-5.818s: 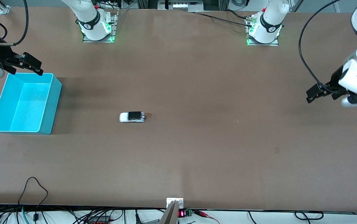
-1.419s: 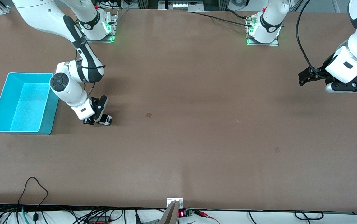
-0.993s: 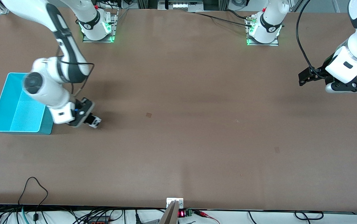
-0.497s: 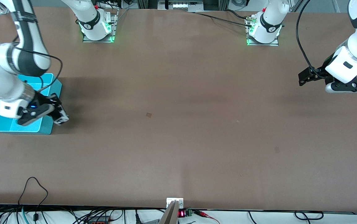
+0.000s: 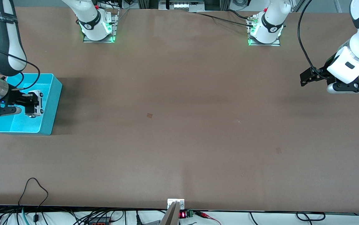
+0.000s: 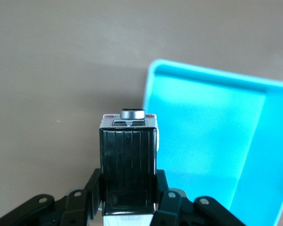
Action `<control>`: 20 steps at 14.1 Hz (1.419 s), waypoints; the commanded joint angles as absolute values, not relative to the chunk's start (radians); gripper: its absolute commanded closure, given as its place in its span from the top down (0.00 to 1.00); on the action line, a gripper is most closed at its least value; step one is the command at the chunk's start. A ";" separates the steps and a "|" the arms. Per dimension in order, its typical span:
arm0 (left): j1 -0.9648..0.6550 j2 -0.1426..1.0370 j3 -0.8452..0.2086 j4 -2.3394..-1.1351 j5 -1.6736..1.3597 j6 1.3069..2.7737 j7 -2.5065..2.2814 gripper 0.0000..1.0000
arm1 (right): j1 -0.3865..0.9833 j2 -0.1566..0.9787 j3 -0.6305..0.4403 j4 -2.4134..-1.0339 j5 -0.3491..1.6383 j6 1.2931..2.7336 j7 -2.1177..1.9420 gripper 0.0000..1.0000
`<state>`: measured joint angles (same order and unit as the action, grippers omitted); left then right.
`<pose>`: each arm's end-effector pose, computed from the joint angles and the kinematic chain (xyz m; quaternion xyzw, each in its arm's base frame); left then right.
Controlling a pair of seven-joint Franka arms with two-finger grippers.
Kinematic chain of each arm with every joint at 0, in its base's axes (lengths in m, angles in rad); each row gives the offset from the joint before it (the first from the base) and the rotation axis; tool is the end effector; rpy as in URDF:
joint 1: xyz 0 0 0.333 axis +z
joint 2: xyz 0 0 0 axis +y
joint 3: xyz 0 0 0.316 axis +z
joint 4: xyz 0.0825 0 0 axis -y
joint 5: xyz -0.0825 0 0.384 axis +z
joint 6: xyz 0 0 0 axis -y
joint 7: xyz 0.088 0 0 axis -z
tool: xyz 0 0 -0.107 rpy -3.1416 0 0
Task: Wind and store white jeep toy
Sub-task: 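Lift the jeep with the right gripper and carry it over the blue bin, then lower the jeep into the blue bin and open the right gripper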
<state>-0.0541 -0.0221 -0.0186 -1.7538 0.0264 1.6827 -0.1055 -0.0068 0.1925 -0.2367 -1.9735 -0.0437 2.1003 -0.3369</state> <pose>0.5491 -0.0375 0.5595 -0.9995 -0.0146 0.0232 0.0154 0.5695 -0.1393 0.3710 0.9969 0.0596 -0.0408 0.0306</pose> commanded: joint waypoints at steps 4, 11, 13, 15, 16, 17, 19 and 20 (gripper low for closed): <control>-0.054 -0.017 -0.020 -1.733 0.025 1.663 -0.084 1.00 | -0.063 0.207 -0.229 -2.032 -0.176 2.127 -0.195 0.00; -0.054 -0.017 -0.020 -1.733 0.025 1.663 -0.086 1.00 | -0.136 0.233 -0.229 -2.198 -0.178 2.367 -0.198 0.00; -0.054 -0.017 -0.020 -1.733 0.025 1.663 -0.084 1.00 | -0.164 0.271 -0.227 -2.217 -0.178 2.420 -0.209 0.00; -0.054 -0.017 -0.020 -1.733 0.025 1.663 -0.084 1.00 | -0.187 0.308 -0.227 -2.218 -0.178 2.468 -0.231 0.00; -0.054 -0.017 -0.020 -1.733 0.025 1.661 -0.086 1.00 | -0.195 0.317 -0.227 -2.220 -0.178 2.480 -0.239 0.00; -0.054 -0.017 -0.020 -1.733 0.025 1.661 -0.086 1.00 | -0.199 0.325 -0.227 -2.224 -0.178 2.491 -0.241 0.00; -0.054 -0.017 -0.020 -1.733 0.025 1.661 -0.086 1.00 | -0.202 0.333 -0.227 -2.247 -0.178 2.522 -0.239 0.00; -0.054 -0.017 -0.020 -1.733 0.025 1.661 -0.084 1.00 | -0.204 0.339 -0.227 -2.250 -0.178 2.522 -0.239 0.01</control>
<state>-0.0541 -0.0221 -0.0187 -1.7538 0.0264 1.6819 -0.1055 -0.1860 0.3453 -0.2392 -2.2222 -0.1609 2.4979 -0.2336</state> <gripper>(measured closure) 0.000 0.515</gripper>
